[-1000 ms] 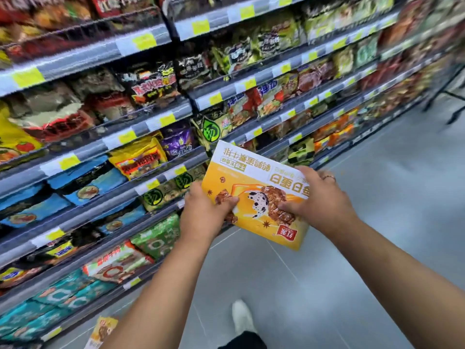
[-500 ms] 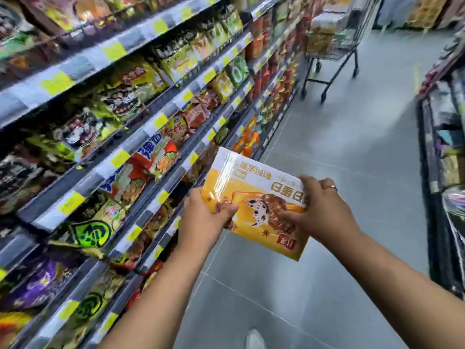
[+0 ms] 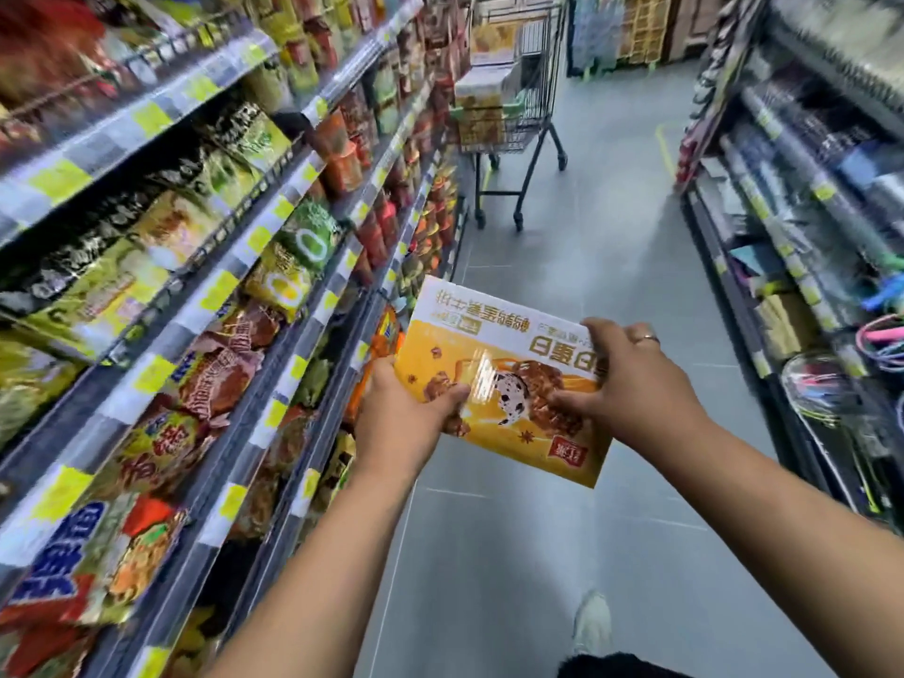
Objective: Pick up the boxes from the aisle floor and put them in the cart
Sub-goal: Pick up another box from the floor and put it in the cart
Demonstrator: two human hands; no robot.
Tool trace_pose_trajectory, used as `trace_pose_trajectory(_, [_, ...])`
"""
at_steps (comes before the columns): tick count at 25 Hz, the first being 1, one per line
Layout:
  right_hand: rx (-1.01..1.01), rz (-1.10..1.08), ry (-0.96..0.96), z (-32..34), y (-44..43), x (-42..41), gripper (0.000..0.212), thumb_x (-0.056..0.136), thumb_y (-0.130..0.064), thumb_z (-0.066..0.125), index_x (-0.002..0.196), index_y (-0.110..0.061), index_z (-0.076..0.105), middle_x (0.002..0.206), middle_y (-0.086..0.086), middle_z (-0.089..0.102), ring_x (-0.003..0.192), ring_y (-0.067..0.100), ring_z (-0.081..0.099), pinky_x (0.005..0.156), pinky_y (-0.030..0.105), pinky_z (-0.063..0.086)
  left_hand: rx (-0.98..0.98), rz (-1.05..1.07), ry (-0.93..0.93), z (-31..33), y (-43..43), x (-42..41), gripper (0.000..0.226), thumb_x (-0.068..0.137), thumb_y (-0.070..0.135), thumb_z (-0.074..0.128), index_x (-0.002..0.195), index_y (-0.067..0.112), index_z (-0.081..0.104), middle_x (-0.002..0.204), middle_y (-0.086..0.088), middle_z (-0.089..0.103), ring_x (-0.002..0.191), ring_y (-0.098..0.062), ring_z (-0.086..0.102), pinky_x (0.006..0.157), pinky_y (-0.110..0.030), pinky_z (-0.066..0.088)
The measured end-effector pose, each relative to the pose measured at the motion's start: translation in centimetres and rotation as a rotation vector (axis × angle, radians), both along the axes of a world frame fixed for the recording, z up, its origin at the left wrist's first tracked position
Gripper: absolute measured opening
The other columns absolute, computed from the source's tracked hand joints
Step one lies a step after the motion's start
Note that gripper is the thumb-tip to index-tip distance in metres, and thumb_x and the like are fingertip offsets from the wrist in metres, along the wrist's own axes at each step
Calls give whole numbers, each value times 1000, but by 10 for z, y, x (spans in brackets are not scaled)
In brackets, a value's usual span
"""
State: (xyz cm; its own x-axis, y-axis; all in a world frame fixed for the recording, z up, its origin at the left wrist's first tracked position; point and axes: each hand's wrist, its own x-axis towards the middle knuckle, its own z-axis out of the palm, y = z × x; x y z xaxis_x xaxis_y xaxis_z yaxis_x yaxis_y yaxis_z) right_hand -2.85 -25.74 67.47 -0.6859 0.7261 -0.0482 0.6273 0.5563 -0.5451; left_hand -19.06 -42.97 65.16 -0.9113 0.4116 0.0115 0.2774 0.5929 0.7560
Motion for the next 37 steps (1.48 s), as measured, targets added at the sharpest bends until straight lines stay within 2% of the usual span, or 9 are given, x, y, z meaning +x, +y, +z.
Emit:
trace_pose_trajectory(8, [11,58,-44,13,149,-136,84,67,-55,78,138,-36,36,124,4,42,101,23,60,88,34,48,62,44,-66,11,141,-125,78,66,45,86,126,20,43,117,-2,59,96,-19,59,75,-31,45])
trace_pose_trajectory(10, [4,63,-54,9,182,-179,84,67,-56,78,137,-37,35,123,3,42,99,22,60,87,35,49,52,33,-71,9,175,-171,74,67,44,86,123,21,44,114,-1,61,94,-19,60,74,-31,45])
trace_pose_trajectory(13, [5,44,-56,3,236,-248,83,67,-56,78,136,-37,36,122,3,42,100,23,60,86,34,47,51,14,-55,0,231,-244,69,65,44,86,117,25,45,111,0,64,97,-21,63,81,-37,51])
trace_pose_trajectory(23, [3,-66,-44,12,410,-462,83,68,-52,80,137,-35,37,123,3,42,104,24,59,87,35,47,32,-102,-48,16,420,-474,74,68,43,85,126,19,44,115,-1,60,97,-21,61,74,-30,44])
trace_pose_trajectory(31, [8,-53,-22,-1,602,-606,85,66,-55,80,137,-37,37,123,3,43,104,23,59,89,37,50,7,-96,-22,3,607,-617,76,68,48,83,126,21,42,116,-1,62,100,-22,62,79,-35,50])
trace_pose_trajectory(37, [34,21,-42,13,743,-718,89,66,-56,79,140,-33,35,125,4,42,107,23,59,93,39,49,33,-29,-40,12,736,-715,73,70,44,83,125,19,44,117,-1,59,105,-23,58,78,-31,43])
